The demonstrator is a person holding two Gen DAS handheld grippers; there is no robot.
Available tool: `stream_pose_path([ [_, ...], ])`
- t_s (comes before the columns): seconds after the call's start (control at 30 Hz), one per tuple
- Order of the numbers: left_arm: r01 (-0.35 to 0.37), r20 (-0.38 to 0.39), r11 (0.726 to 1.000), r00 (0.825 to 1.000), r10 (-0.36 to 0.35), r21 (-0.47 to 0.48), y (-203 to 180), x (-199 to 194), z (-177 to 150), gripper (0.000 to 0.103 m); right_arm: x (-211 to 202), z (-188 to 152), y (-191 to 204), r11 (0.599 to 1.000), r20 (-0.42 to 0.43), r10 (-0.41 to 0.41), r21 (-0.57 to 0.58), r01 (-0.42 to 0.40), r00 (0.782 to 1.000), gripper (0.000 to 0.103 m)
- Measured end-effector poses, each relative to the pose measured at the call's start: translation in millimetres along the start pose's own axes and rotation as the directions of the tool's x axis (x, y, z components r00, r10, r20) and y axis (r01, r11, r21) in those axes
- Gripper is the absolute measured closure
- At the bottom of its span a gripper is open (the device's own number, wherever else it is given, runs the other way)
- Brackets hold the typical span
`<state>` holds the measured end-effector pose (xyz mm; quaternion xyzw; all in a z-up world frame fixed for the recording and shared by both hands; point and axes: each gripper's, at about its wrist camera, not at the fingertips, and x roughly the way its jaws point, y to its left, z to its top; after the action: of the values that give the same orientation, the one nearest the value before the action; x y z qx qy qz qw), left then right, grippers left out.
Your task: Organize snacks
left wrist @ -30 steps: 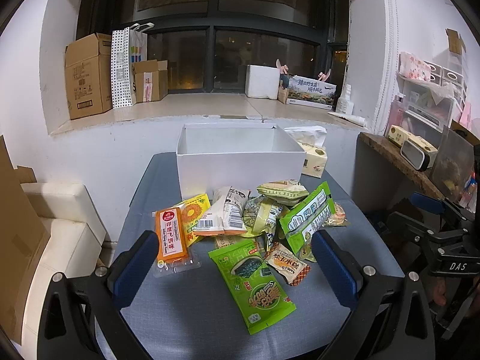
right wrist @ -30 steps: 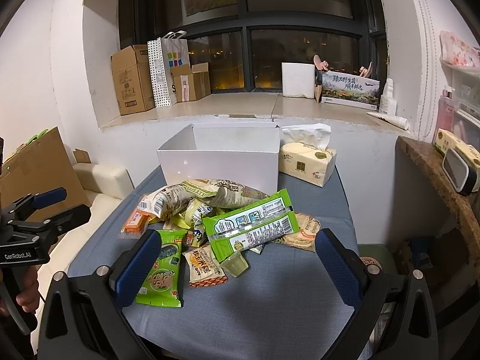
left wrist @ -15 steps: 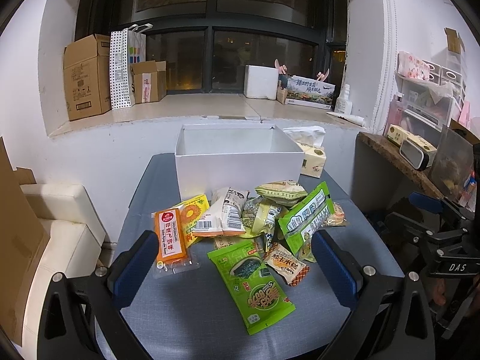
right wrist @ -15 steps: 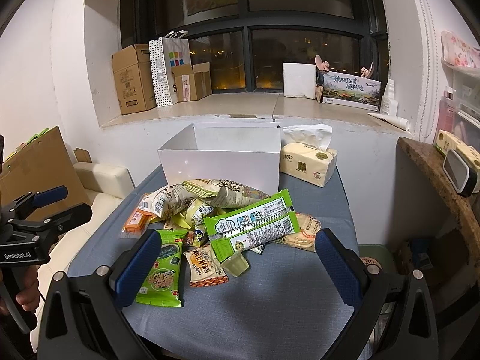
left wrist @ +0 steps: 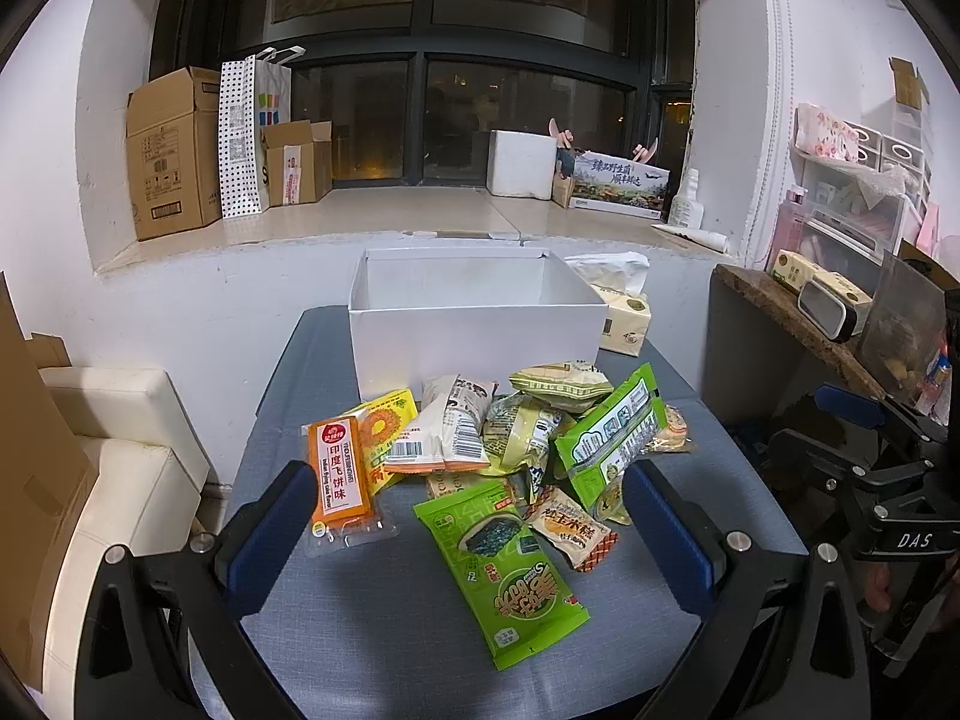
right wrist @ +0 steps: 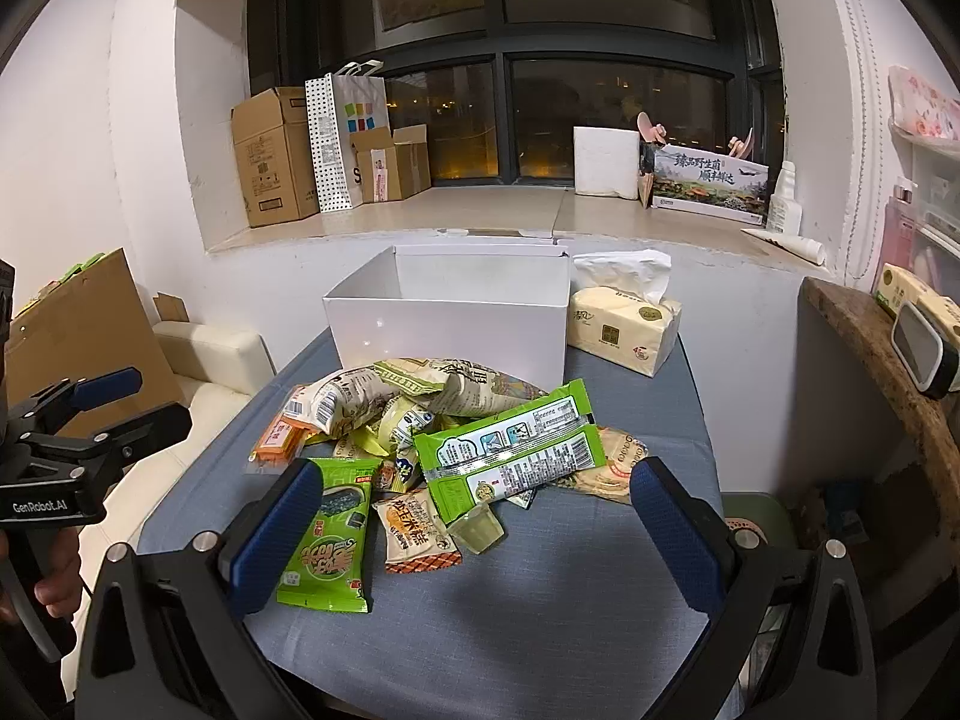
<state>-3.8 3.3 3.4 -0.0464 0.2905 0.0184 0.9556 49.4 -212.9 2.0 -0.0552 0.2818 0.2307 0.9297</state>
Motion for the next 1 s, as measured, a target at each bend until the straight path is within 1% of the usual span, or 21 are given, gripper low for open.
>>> stream_pose_path([
  [0.1,0.0,0.001,1.0,1.0,0.0,-0.002,0.3,-0.1,-0.1,0.0,0.1,-0.3,0.1,1.0,-0.001,0.0,0.0,0.0,1.0,0.0],
  [0.27,0.02,0.001,1.0,1.0,-0.02,-0.01,2.4,0.1,-0.4,0.0,0.0,-0.6,-0.2,1.0,-0.003,0.0,0.003,0.0,1.0,0.0],
  [0.4,0.008,0.011,1.0,1.0,-0.008,0.003,0.1,-0.5,0.0,0.0,1.0,-1.0,0.3,1.0,-0.005,0.0,0.003,0.0,1.0,0.0],
  [0.6,-0.004,0.032,1.0,0.999,0.005,-0.019,3.7,0.3,-0.7,0.0,3.3,-1.6,-0.4,1.0,-0.005,0.012,0.006,-0.012,1.0,0.0],
  [0.73,-0.041,0.096,0.999,0.995,0.041,-0.003,4.4,-4.5,-3.8,0.0,9.3,-0.2,1.1,1.0,-0.013,0.026,-0.002,-0.026,1.0,0.0],
  [0.83,-0.089,0.16,0.995,0.984,0.082,0.04,-0.7,-9.0,-8.3,0.0,24.1,3.4,6.4,0.998,-0.033,0.055,-0.033,-0.056,0.998,0.0],
  [0.87,-0.096,0.156,0.994,0.984,0.087,0.053,-2.1,-8.4,-8.8,0.0,31.7,5.1,8.9,0.997,-0.042,0.065,-0.047,-0.067,0.997,0.0],
  [0.9,-0.089,0.133,0.994,0.988,0.08,0.057,-2.4,-6.4,-8.9,0.0,40.8,6.6,11.4,0.995,-0.052,0.078,-0.061,-0.081,0.996,0.0],
  [1.0,-0.06,0.086,0.998,0.995,0.057,0.032,1.5,-0.9,-9.4,0.0,73.4,12.9,18.7,0.99,-0.083,0.106,-0.088,-0.114,0.991,0.0],
])
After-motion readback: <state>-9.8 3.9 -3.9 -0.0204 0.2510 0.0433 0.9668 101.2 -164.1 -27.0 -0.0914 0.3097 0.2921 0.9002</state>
